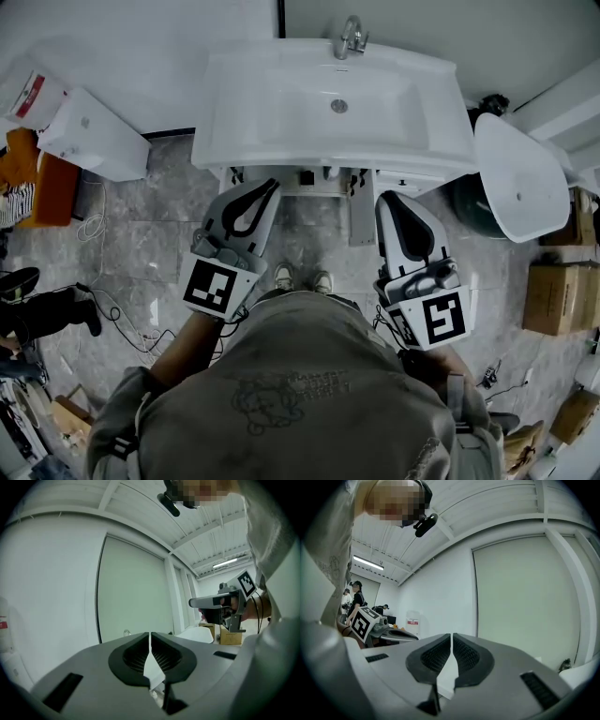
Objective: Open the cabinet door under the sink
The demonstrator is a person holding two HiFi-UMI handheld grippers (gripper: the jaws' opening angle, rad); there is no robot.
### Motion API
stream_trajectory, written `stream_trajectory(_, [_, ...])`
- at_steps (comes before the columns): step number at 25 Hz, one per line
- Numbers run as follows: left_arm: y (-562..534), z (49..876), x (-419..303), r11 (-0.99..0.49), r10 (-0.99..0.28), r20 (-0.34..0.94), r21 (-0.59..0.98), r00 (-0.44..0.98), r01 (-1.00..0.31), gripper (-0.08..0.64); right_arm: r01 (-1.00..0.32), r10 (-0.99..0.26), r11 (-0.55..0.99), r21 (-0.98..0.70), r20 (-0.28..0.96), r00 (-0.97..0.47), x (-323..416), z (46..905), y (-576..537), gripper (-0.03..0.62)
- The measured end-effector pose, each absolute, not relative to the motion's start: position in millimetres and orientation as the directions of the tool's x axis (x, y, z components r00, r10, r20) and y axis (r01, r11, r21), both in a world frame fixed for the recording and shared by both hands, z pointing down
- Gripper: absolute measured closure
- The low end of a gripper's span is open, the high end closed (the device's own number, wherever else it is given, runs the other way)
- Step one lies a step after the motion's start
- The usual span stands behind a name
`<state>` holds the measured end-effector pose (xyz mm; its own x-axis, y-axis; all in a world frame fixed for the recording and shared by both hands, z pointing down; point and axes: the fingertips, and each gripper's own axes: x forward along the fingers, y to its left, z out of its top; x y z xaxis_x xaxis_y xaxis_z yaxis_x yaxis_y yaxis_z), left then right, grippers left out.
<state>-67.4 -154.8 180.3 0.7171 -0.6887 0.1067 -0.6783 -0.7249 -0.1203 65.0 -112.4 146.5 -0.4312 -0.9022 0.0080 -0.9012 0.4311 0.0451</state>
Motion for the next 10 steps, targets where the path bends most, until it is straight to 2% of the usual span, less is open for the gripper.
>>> stream_trajectory(10, [-163.8, 177.6, -61.1, -0.724, -0.687, 0.11, -0.188, 0.718, -0.664, 0.532, -0.897, -0.897, 0.442, 0.025, 0.012, -0.441, 59.6, 153.2, -119.2, 0.555])
